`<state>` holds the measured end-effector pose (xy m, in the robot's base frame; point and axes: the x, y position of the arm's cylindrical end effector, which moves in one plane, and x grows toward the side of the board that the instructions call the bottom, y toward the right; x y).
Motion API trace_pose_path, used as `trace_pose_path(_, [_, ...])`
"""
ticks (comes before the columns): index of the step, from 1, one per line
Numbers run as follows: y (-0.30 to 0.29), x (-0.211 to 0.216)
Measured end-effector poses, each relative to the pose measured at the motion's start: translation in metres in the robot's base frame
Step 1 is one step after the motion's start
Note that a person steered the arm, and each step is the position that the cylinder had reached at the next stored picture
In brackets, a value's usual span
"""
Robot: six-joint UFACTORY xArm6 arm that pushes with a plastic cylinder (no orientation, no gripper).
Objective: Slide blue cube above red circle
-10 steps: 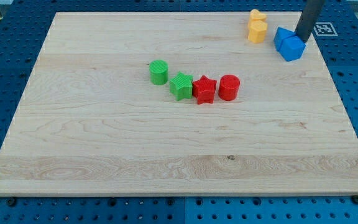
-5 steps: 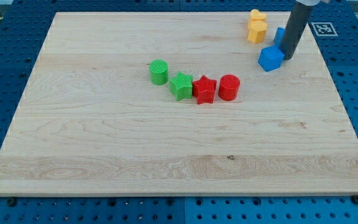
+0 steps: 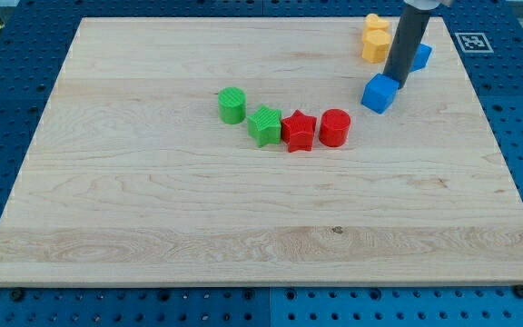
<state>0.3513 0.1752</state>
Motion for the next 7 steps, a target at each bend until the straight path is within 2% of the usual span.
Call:
trace_pose_path(2, [-0.051,0.002])
trace_pose_path(3, [-0.054,0.006])
trace_pose_path(4, [-0.004,0.007])
trace_pose_path(5, [0.012,0.007])
trace_pose_path(6, [-0.007,0.035])
trace_pose_path(7, [-0.026,0.037])
